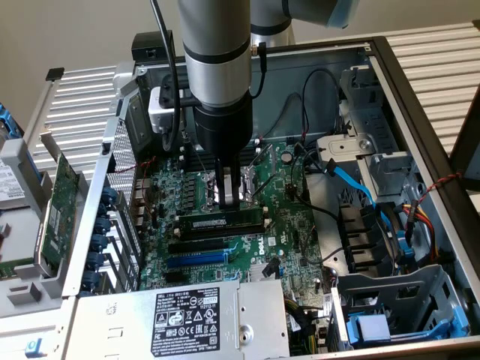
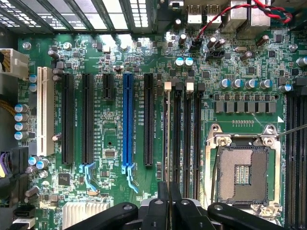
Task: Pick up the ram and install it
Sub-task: 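Insert the ram into the slot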
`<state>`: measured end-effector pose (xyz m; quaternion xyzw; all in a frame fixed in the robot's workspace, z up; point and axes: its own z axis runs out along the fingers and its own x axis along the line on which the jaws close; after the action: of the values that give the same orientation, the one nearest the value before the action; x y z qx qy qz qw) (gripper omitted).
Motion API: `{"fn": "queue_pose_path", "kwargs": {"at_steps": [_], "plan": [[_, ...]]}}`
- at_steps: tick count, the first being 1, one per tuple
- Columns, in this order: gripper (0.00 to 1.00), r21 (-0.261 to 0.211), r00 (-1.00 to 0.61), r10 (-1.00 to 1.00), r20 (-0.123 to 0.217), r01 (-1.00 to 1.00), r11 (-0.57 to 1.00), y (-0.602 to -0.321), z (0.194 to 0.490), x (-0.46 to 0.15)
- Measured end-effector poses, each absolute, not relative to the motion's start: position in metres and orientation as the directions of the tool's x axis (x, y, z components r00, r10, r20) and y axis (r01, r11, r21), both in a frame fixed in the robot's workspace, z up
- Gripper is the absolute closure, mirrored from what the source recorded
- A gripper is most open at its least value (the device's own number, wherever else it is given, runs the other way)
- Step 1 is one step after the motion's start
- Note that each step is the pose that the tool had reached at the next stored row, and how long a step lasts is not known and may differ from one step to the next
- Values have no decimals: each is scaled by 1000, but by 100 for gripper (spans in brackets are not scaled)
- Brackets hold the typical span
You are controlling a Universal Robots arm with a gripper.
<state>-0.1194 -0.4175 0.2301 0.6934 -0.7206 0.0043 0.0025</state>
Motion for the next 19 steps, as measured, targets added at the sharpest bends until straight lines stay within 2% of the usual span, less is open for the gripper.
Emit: {"fn": "queue_pose_path", "kwargs": {"at_steps": [19], "plan": [[87, -3, -39, -999, 9, -999, 39, -418, 232, -119]]}}
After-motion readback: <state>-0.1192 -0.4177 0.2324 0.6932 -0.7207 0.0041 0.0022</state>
